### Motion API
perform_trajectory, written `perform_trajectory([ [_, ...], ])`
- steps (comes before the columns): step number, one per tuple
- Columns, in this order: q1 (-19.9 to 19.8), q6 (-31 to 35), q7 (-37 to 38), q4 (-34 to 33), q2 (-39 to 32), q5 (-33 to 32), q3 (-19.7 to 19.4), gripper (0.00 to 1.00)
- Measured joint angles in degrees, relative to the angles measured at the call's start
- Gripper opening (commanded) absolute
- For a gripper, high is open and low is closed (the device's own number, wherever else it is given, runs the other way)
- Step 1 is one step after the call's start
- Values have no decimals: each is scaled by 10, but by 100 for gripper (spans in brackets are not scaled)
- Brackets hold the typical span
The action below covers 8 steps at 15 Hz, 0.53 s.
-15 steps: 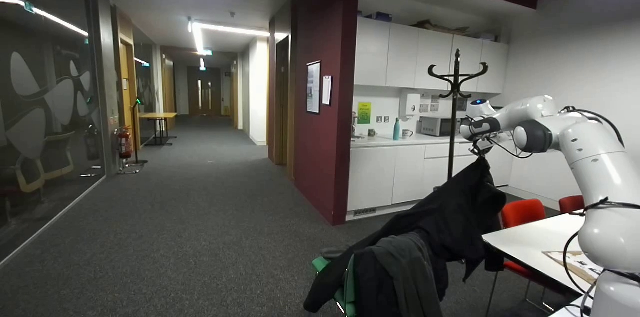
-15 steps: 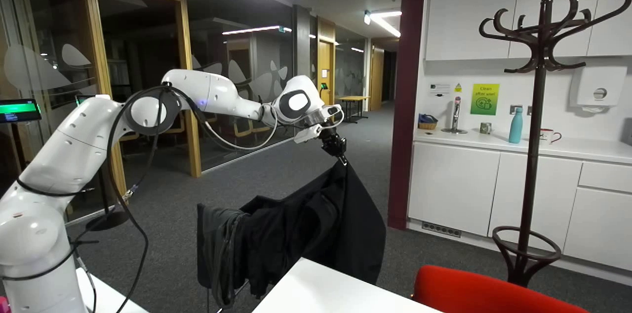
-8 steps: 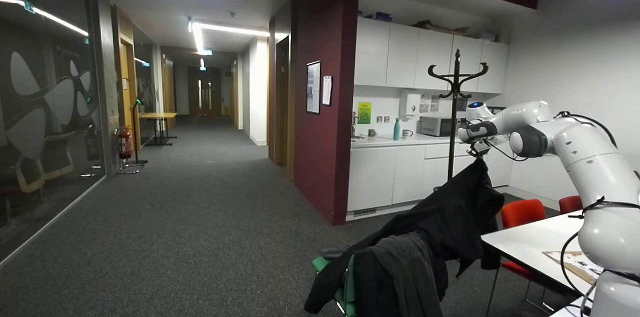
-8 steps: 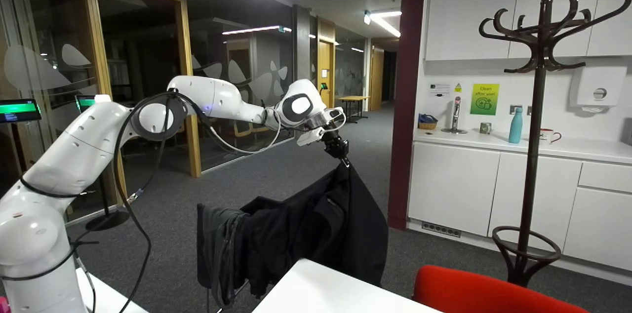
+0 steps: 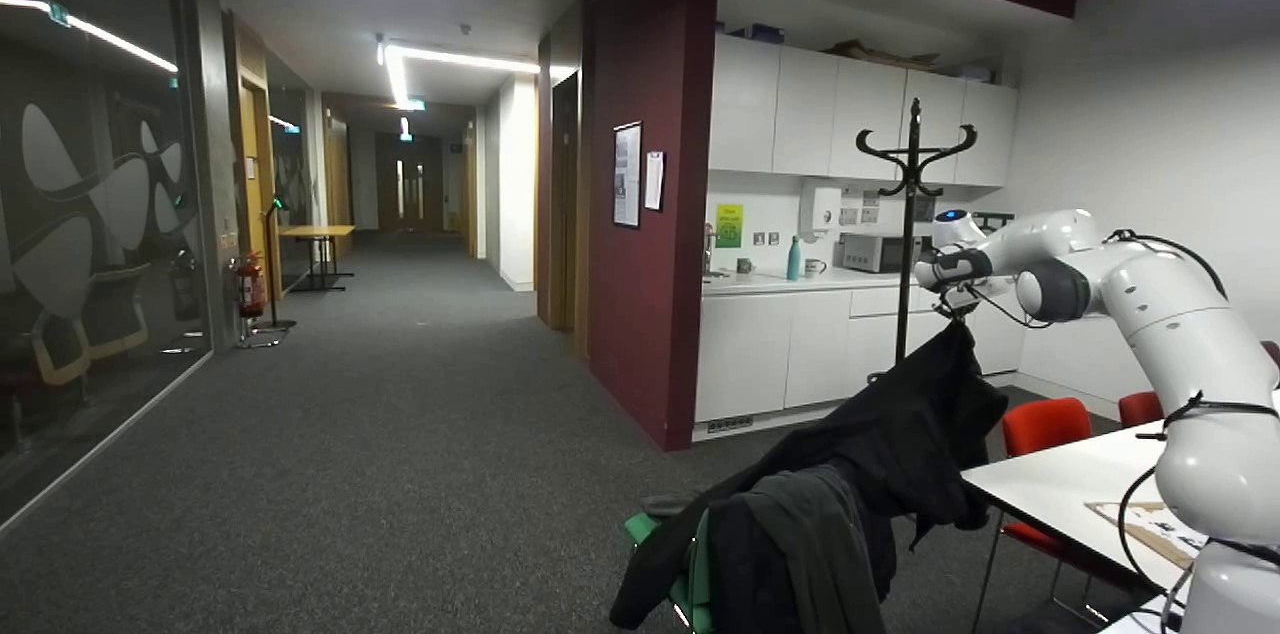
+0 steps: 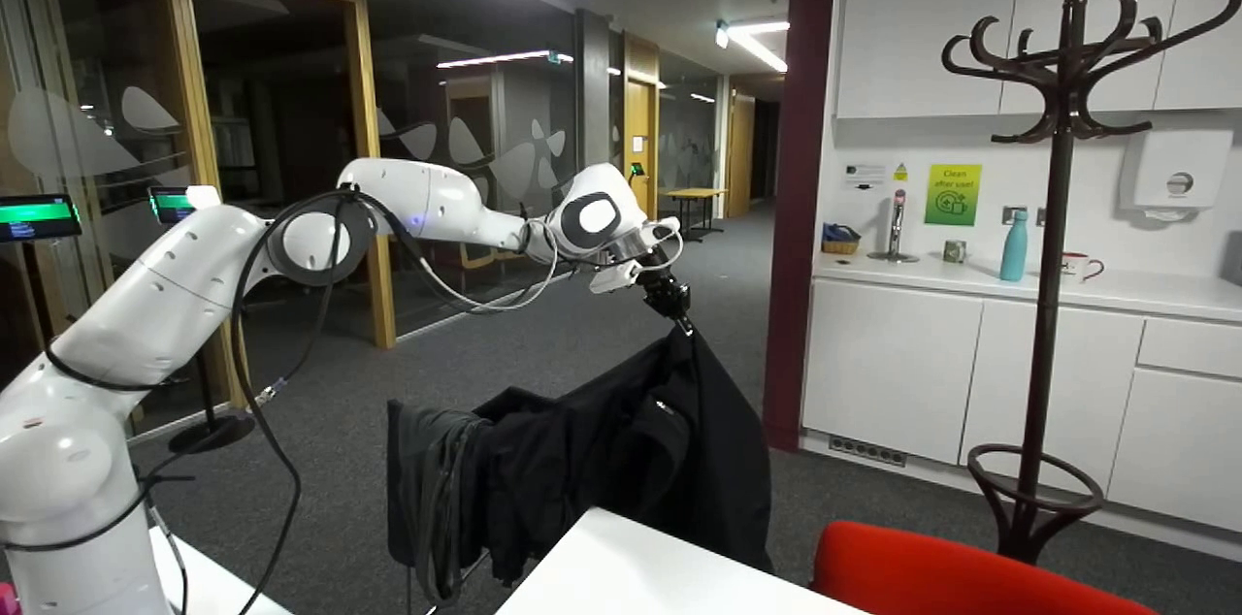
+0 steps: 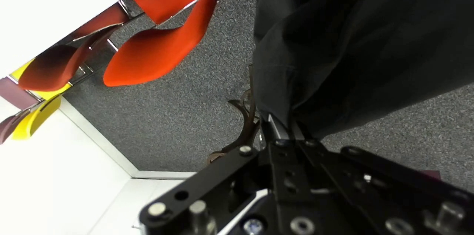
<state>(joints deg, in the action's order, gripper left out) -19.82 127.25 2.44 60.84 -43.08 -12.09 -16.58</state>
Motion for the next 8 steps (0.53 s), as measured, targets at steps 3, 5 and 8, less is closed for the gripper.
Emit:
perform_trajectory([
  [3, -12, 0, 13, -6, -5, 11, 0, 29],
  [5, -18, 0, 13, -10, -10, 14, 0, 43],
  [8, -21, 0, 13, -22, -13, 14, 0, 65],
])
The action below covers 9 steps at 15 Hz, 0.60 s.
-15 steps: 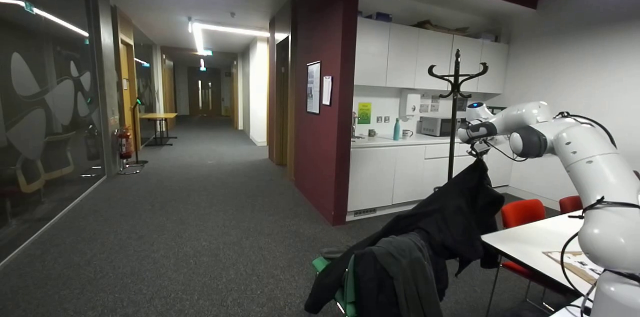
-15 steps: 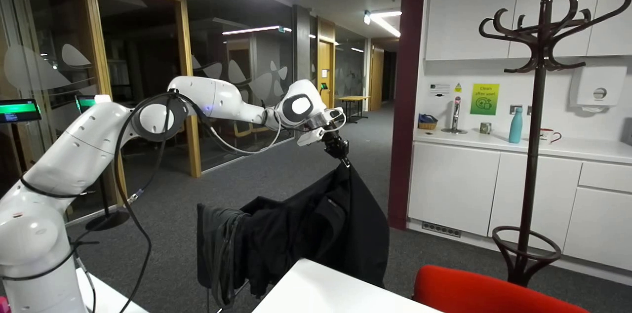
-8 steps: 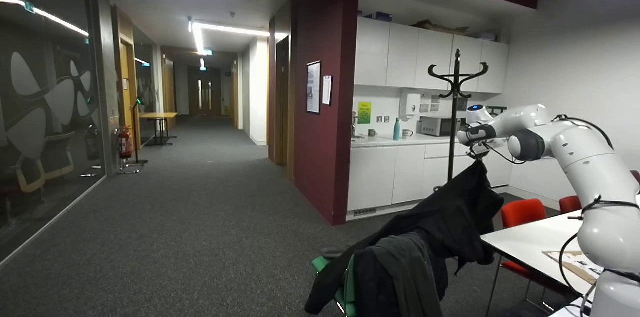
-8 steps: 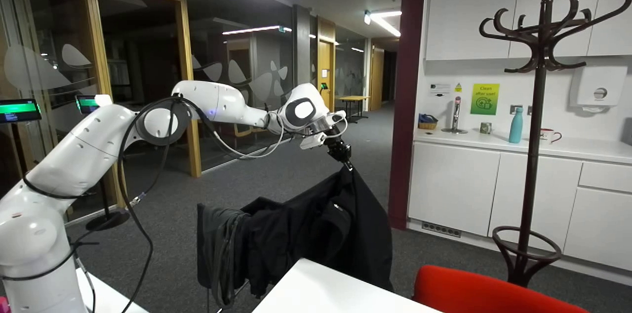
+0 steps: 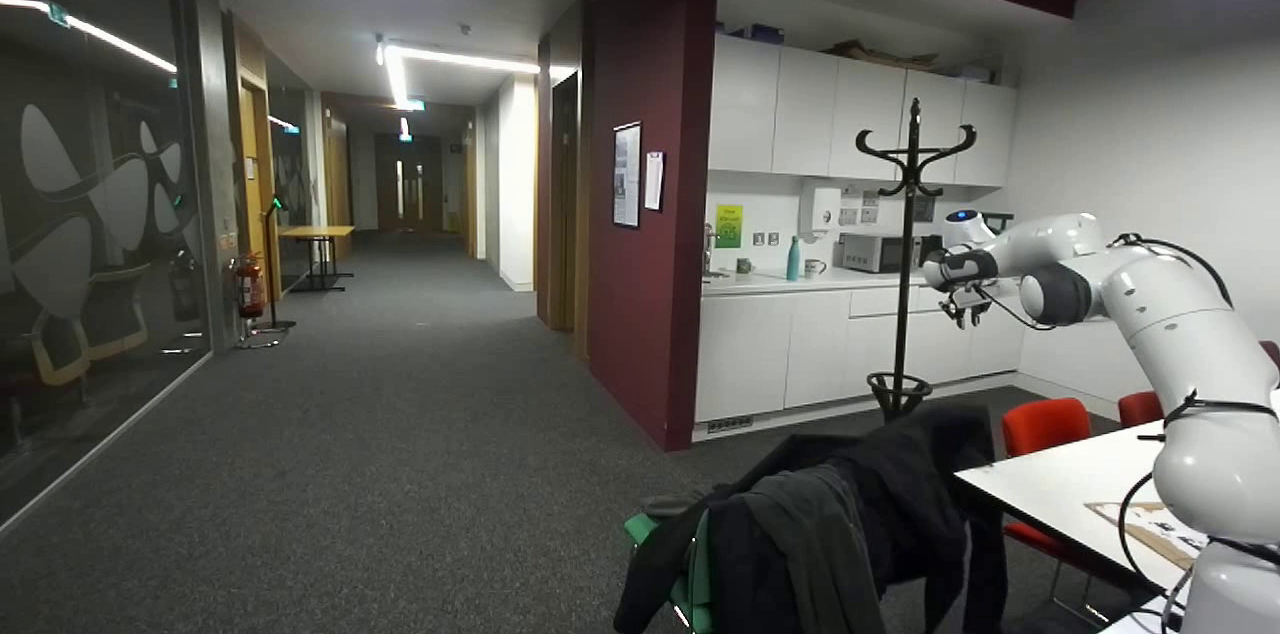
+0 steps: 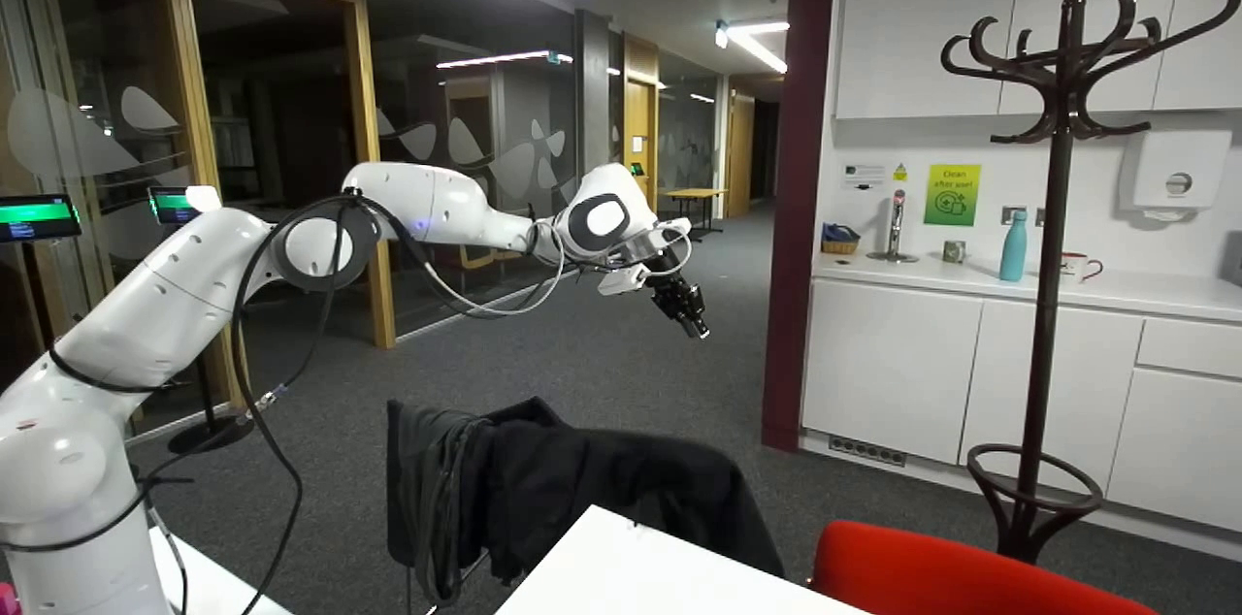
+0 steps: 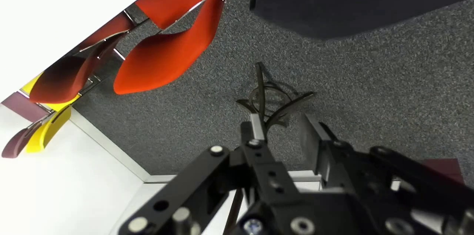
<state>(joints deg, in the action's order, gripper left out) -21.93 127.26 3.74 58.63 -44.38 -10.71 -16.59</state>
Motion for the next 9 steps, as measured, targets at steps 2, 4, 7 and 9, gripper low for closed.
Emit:
perform_trajectory([
  [2, 0, 0, 0, -5, 0, 0, 0, 80],
  [4, 0, 0, 0, -8, 0, 0, 0, 95],
  [7, 2, 0, -1, -9, 0, 0, 0, 100],
  [9, 6, 3, -2, -9, 0, -2, 4, 100],
])
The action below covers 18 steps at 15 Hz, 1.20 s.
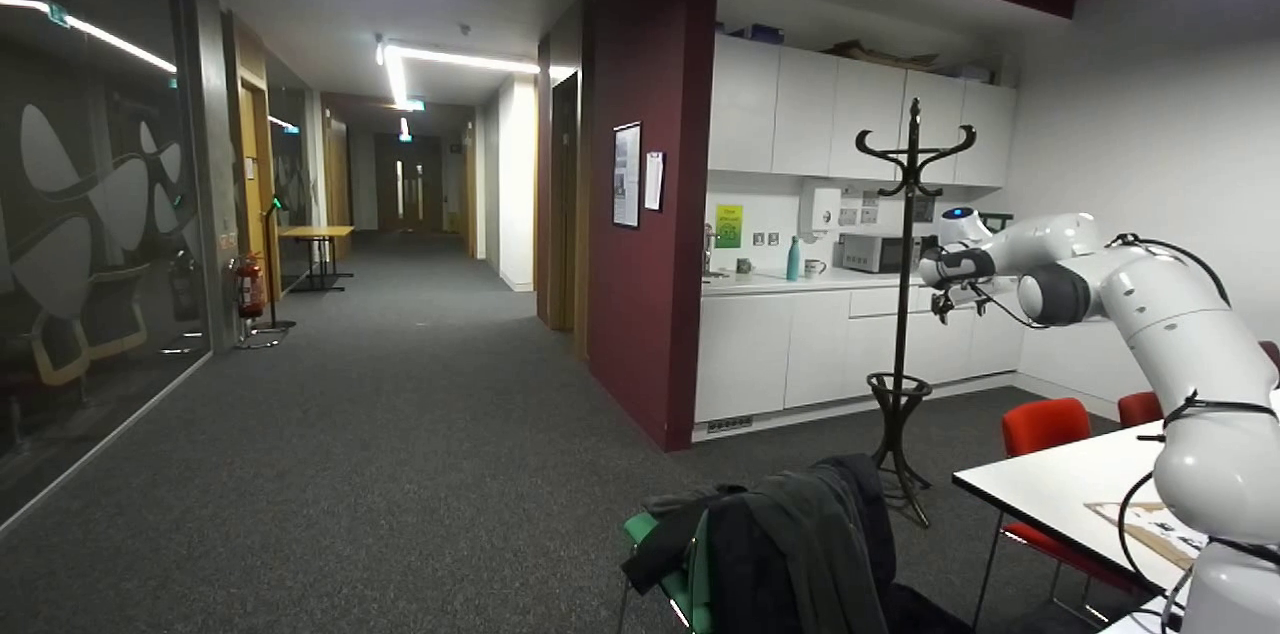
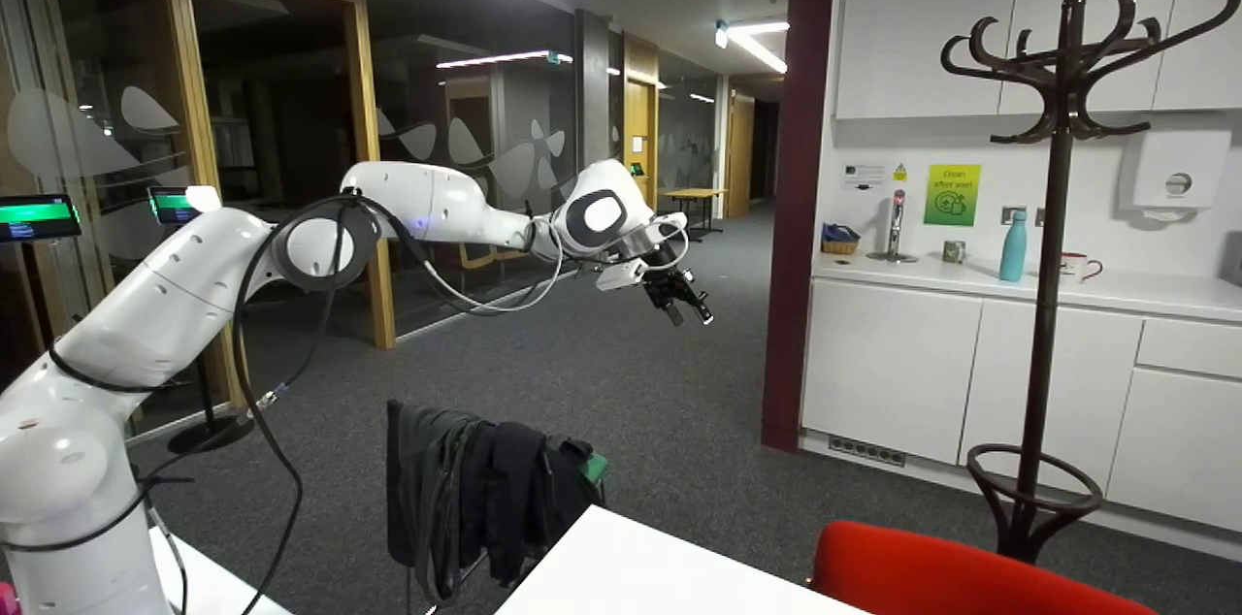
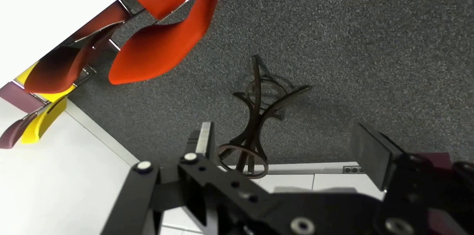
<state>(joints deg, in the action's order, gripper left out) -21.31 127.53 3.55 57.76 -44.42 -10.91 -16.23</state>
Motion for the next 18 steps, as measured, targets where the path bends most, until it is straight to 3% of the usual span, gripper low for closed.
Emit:
perform_trajectory([
  [7, 60, 58, -1, 21, 18, -1, 25, 100],
  [13, 115, 76, -3, 99, 95, 8, 76, 100],
  [18, 115, 29, -86, 179, 168, 99, 148, 100],
])
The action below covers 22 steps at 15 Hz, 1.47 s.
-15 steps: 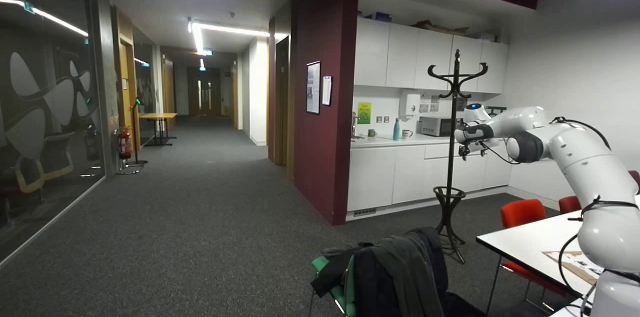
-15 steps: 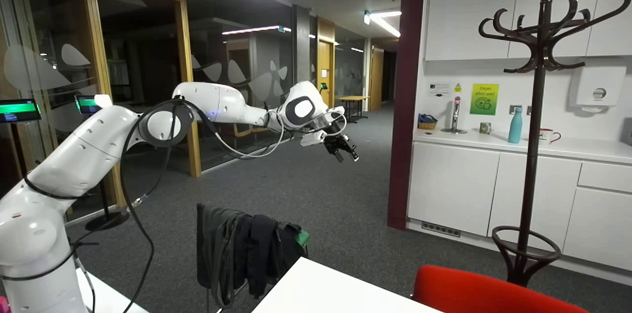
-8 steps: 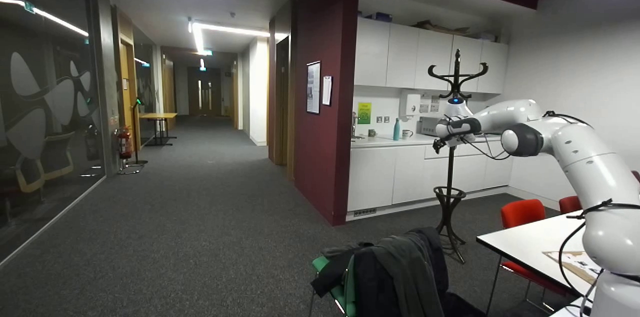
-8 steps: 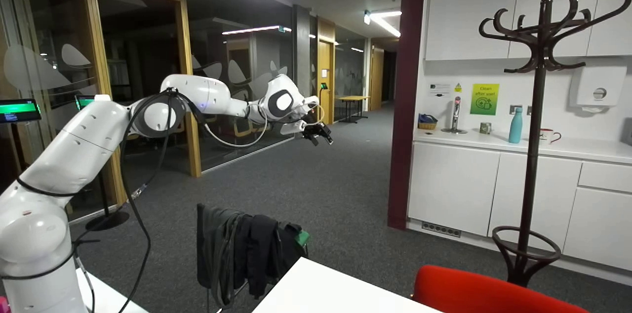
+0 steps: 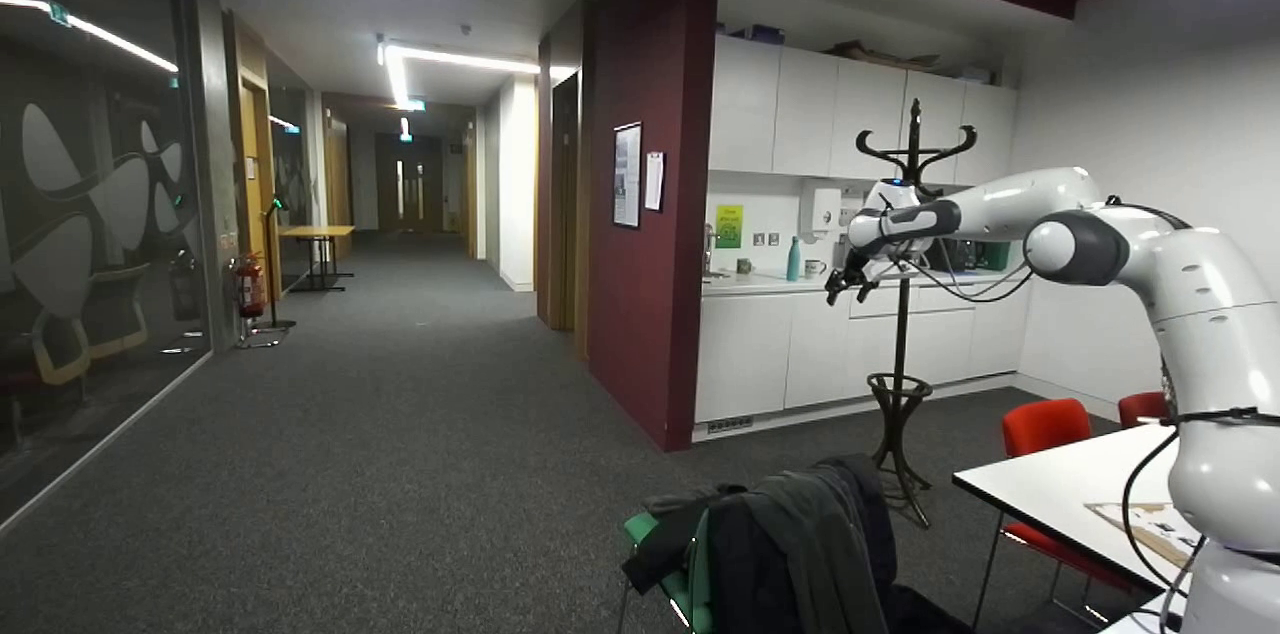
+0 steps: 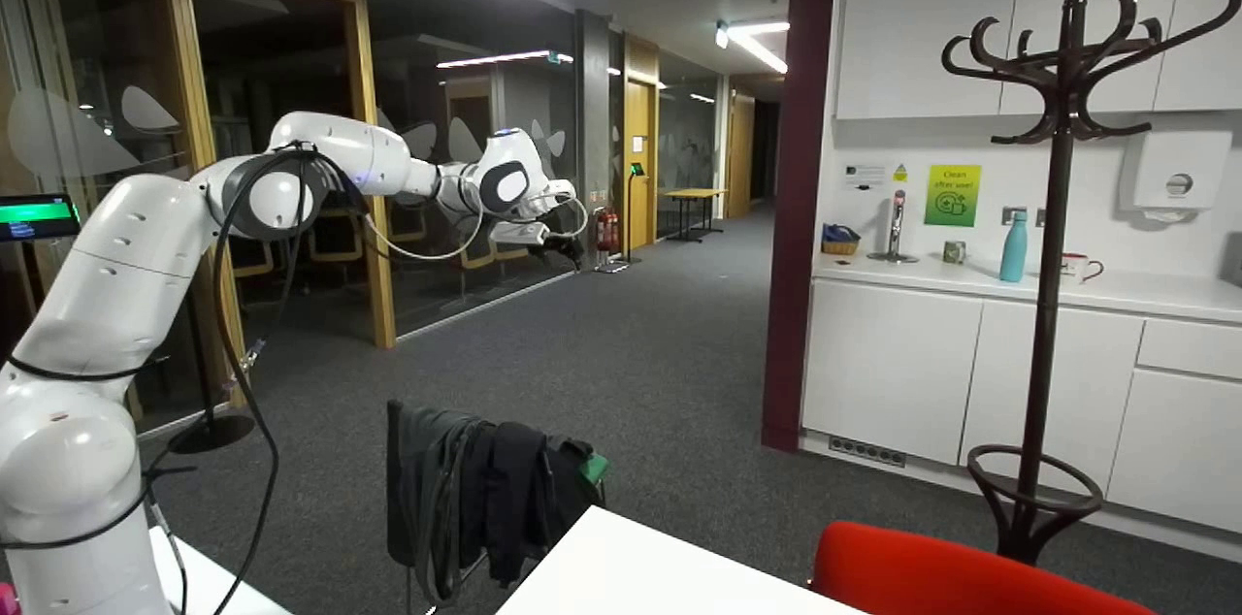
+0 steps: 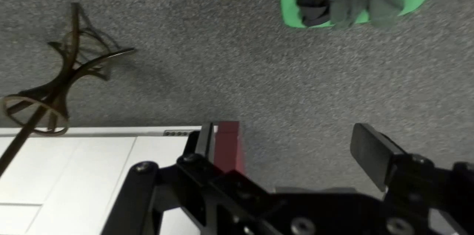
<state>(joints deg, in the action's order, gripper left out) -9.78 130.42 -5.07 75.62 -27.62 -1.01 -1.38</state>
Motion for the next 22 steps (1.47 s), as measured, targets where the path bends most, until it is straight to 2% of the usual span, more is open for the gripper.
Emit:
perform_trajectory([
  [3, -1, -68, -60, 34, 33, 57, 21, 100],
  [6, -3, -147, -95, 43, 48, 87, 23, 100],
  [15, 3, -164, -99, 47, 33, 90, 23, 100],
  [22, 76, -210, -99, 82, -5, 86, 61, 100],
])
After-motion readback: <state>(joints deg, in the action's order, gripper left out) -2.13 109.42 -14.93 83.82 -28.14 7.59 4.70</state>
